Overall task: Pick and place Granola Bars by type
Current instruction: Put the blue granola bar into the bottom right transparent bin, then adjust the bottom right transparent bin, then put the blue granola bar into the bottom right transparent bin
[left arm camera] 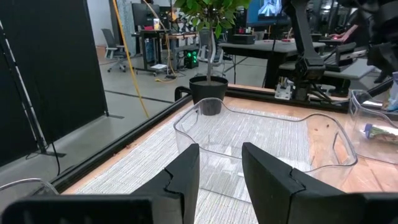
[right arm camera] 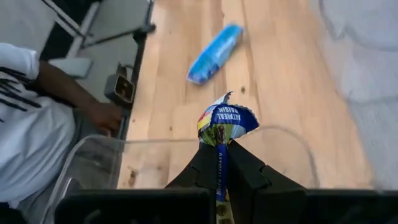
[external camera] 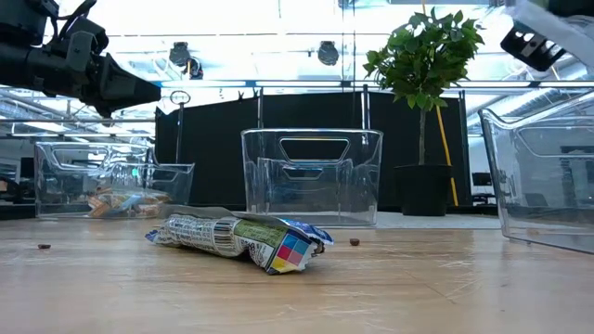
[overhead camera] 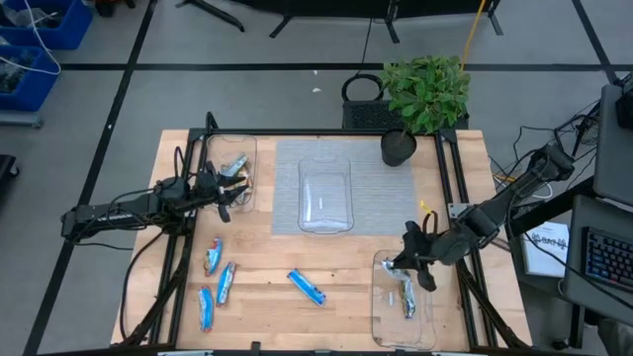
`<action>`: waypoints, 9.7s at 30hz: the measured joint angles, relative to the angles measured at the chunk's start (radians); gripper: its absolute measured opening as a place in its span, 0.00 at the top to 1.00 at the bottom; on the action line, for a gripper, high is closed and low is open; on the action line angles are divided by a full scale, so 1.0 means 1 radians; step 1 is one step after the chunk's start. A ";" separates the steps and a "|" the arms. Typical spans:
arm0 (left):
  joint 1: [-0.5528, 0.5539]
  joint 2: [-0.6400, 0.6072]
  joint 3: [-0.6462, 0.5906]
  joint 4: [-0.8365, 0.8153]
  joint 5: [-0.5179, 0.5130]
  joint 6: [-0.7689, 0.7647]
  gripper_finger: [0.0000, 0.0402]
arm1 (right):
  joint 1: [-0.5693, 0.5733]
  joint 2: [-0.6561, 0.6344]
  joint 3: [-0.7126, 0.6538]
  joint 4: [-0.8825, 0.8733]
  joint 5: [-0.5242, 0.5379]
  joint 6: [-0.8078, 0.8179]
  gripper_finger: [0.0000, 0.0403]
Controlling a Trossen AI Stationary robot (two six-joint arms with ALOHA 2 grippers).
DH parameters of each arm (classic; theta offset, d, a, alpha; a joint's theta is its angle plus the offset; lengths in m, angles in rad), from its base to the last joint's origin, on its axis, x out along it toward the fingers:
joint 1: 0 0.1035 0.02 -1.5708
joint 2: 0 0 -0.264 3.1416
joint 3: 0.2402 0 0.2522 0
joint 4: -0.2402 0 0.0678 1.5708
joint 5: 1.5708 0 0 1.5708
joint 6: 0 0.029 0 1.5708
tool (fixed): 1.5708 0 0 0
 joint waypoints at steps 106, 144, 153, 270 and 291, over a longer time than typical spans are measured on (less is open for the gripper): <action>0.000 0.000 0.000 0.000 0.001 0.000 0.68 | -0.292 0.771 0.444 0.260 -0.412 -0.551 0.83; 0.000 0.000 0.000 0.001 0.001 0.000 0.68 | -0.205 0.715 0.538 0.165 -0.250 -0.532 1.00; 0.000 0.000 0.000 0.000 0.001 0.000 0.68 | -0.235 0.872 0.830 -0.070 -0.251 -0.679 1.00; -0.074 0.167 0.004 0.074 0.248 -0.175 0.68 | -0.746 -0.829 -0.615 0.492 -0.246 -0.776 0.98; -0.592 1.303 0.835 -0.461 -0.022 0.148 0.68 | -0.746 -0.856 -0.614 0.437 -0.247 -0.700 0.98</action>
